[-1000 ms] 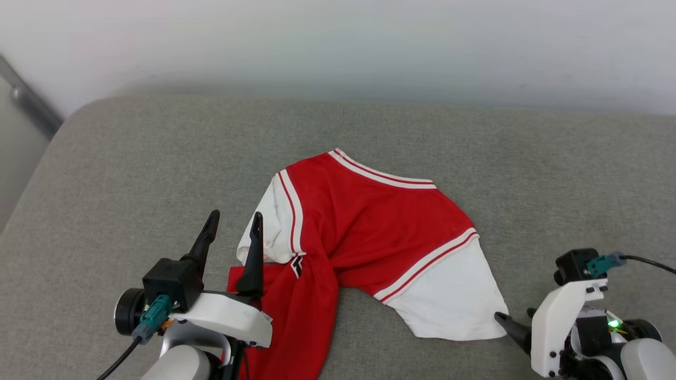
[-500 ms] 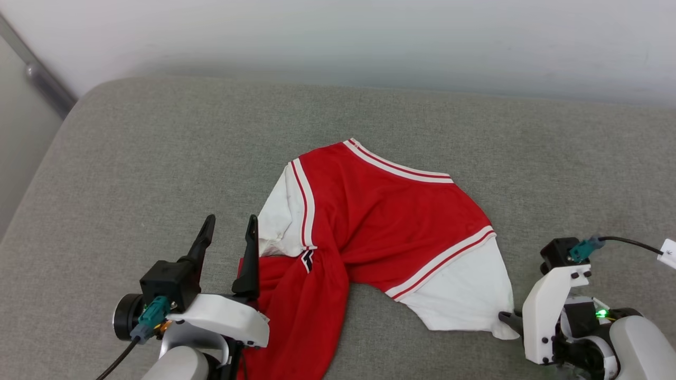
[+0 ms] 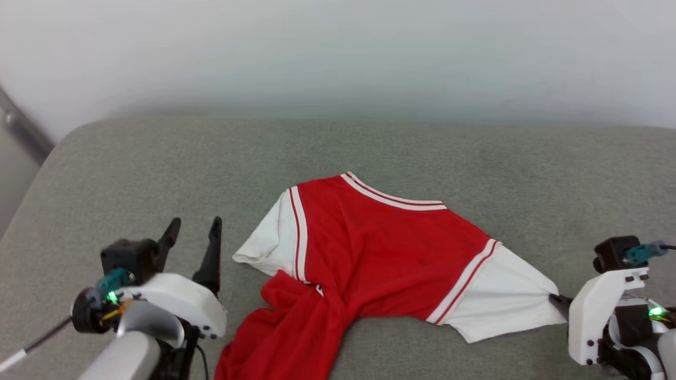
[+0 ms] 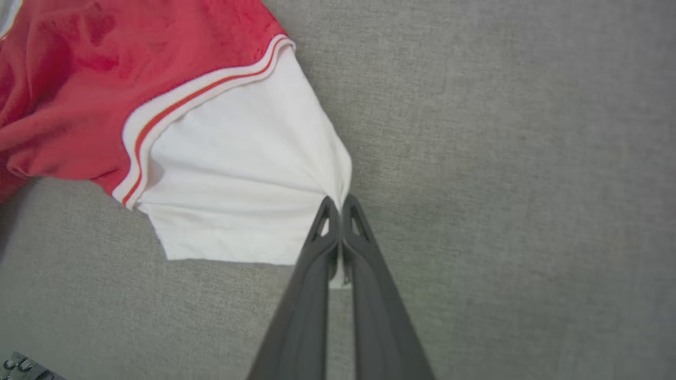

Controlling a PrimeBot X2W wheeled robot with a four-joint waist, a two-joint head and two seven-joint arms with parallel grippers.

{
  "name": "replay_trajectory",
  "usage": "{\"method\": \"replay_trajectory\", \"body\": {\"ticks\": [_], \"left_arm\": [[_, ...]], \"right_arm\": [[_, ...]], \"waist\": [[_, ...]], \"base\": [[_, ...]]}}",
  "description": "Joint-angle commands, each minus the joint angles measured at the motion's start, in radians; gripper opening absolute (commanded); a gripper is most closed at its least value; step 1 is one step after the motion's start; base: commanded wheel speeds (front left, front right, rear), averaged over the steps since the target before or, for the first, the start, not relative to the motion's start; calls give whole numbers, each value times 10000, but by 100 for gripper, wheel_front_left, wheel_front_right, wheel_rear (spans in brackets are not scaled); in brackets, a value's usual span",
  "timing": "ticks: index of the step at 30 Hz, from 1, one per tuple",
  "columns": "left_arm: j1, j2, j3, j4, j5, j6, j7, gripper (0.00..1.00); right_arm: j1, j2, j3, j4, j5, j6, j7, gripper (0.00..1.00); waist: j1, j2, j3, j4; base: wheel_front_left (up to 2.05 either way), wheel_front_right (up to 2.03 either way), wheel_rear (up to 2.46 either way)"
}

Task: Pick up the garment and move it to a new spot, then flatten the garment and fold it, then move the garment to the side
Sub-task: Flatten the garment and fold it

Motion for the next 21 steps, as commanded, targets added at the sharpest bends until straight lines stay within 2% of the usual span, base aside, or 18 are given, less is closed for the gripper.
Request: {"method": "replay_trajectory", "body": {"ticks": [1,7,12,13,14,15,21], "left_arm": [[-331,236,40,74,-167,-215,388,100],[-1630,1045,-366,534,-651,-1242,2641,100],[-2834,1395,-892,1110,-1040,-2161,4694,100],[-3030,1428,-1015,1265,-1168,-2349,5109,100],[-3555,1436,-1309,1727,-1417,-2928,5976,100],[-3693,1406,-1409,1947,-1492,-3115,6222,100],[-4239,1159,-1923,3255,-1787,-3701,7389,100]], "right_arm": [[192,-181,-174,-127,-158,-8,-3,0],[189,-239,-566,-468,-258,-8,115,0],[-163,-43,-503,-748,-193,-8,110,0],[-223,-5,-453,-782,-200,-8,86,0],[-451,109,-346,-874,-176,-8,49,0],[-503,151,-302,-901,-191,-8,-5,0],[-701,305,-119,-859,-160,-8,-179,0]], "waist": [[0,0,-179,-282],[0,0,71,-796],[0,0,692,-1204],[0,0,812,-1273],[0,0,1187,-1481],[0,0,1297,-1545],[0,0,1777,-1848]], "base": [[0,0,0],[0,0,0],[0,0,0],[0,0,0],[0,0,0],[0,0,0],[0,0,0]]}}
